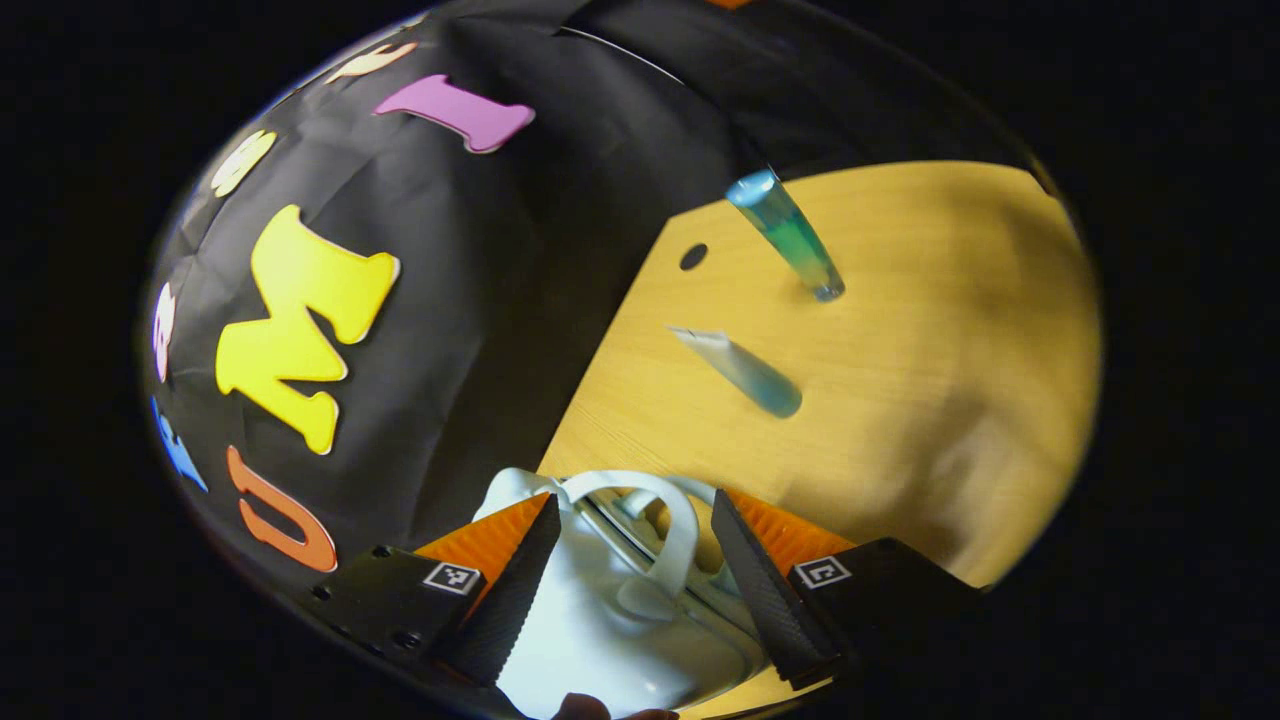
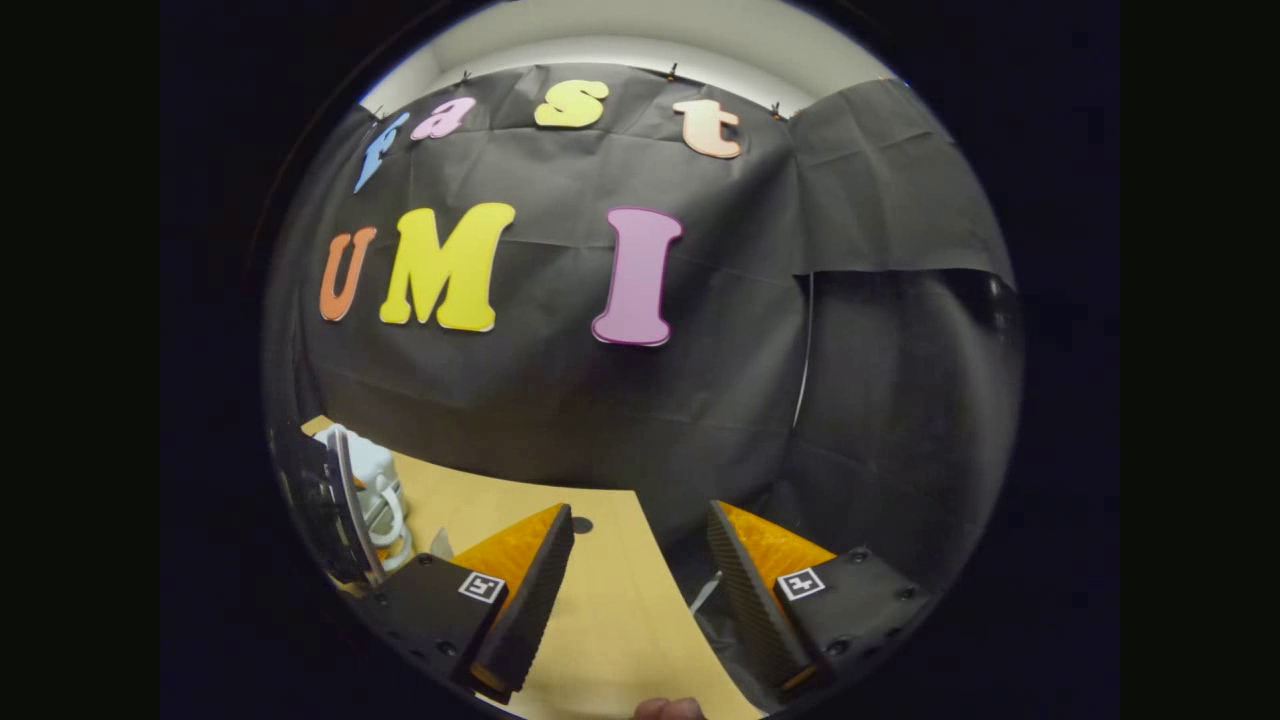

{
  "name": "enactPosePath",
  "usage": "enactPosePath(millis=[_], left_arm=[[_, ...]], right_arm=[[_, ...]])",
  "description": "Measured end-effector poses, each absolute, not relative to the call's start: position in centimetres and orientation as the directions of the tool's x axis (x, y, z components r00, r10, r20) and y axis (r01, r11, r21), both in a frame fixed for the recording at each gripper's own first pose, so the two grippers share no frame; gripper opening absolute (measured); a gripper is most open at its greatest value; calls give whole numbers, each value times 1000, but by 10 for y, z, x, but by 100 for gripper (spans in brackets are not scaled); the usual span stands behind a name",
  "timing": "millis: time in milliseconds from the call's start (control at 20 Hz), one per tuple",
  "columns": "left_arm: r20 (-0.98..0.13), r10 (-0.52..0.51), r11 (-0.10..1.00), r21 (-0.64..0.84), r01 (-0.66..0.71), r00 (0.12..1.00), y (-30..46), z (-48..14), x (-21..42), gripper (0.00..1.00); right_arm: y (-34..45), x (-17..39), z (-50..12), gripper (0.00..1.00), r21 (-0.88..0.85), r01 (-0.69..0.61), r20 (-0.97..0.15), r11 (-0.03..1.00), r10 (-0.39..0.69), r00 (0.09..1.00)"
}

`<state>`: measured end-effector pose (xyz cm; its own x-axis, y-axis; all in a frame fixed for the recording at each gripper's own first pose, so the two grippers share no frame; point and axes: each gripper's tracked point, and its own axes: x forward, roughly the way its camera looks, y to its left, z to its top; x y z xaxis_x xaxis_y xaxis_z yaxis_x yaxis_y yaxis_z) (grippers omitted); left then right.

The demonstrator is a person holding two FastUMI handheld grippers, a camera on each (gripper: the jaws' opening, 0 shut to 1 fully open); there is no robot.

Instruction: First open the suitcase, pack the skin care products into it, and then close the suitcase.

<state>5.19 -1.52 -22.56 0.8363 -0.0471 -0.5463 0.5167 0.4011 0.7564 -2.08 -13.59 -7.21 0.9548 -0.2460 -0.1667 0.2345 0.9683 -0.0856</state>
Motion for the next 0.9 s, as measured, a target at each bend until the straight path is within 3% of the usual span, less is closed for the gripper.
enactPosePath(millis=[150,300,400,450,600,650,900], left_arm=[[-601,33,327,762,559,799,-2,-242,55,96],[-631,64,293,753,589,773,3,-250,61,89],[-653,71,276,739,614,754,2,-256,60,80],[-655,81,269,740,617,751,2,-257,62,59],[-661,99,264,738,621,743,4,-260,61,41],[-663,102,267,736,622,742,3,-260,60,29],[-647,93,359,730,581,757,9,-240,58,18]], right_arm=[[-141,-23,-71,80,-82,255,-164,963,-266,950],[-142,-26,-74,80,-86,258,-168,962,-270,948],[-141,-28,-77,80,-80,259,-178,963,-269,946],[-140,-28,-77,80,-79,259,-181,963,-270,946],[-137,-30,-74,80,-78,256,-173,963,-266,948],[-136,-32,-74,80,-77,254,-170,964,-264,949],[-130,-38,-67,80,-67,250,-155,966,-257,954]])
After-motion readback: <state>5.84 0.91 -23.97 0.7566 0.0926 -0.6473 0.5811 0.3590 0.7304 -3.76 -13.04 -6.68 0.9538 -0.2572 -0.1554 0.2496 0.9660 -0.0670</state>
